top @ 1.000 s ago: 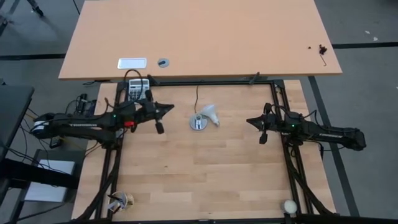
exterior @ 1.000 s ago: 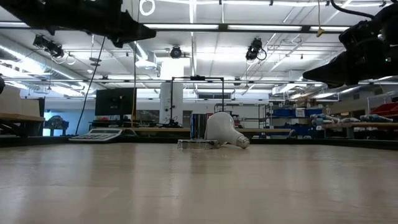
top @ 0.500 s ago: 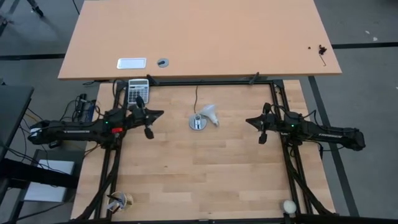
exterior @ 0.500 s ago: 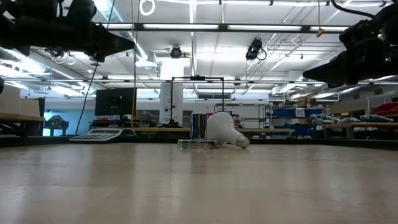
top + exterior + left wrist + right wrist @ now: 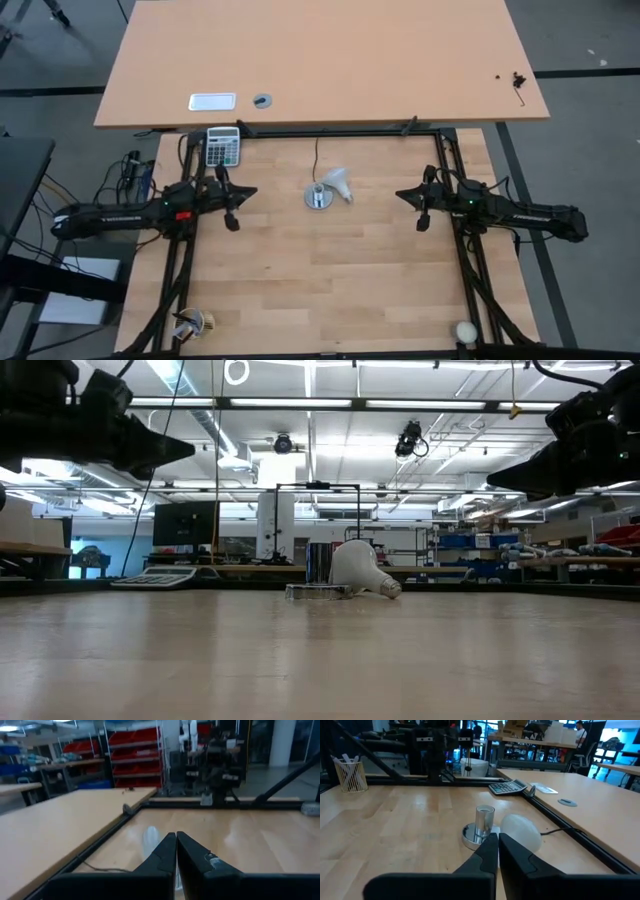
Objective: Screw lightbulb
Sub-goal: Return to Home Position
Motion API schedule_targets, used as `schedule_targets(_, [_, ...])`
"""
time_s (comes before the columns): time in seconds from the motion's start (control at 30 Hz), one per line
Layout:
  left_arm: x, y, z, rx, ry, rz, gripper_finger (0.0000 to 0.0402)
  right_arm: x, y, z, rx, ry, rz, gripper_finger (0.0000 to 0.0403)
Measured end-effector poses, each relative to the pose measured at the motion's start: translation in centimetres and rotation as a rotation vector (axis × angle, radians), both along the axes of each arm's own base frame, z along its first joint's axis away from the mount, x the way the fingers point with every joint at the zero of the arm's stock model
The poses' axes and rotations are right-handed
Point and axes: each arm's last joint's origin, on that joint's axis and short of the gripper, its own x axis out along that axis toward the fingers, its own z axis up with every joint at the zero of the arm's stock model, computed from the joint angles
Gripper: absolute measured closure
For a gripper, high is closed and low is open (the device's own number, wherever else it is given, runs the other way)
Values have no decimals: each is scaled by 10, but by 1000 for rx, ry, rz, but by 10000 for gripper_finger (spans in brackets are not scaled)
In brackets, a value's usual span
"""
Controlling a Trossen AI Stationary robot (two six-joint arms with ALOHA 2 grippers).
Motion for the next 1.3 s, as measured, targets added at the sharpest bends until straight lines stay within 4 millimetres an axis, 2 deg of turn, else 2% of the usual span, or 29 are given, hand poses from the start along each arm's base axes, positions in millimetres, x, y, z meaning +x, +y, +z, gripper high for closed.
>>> schedule_targets(0.13, [-7,-4,-4,11,-38,-24,383,0,0,0,0,1,0,383])
schedule_targets(0.3, [-13,-9,-10,10,5,-67,383,0,0,0,0,1,0,383])
schedule_targets(0.53, [-23,-18,-9,36,-23,-144,385,0,0,0,0,1,0,379])
schedule_targets(0.9, [-22,-18,-13,57,-32,-218,399,0,0,1,-1,-5,0,382])
schedule_targets(1.3, [-23,-6,-19,-24,15,-89,398,0,0,2,-3,-16,0,383])
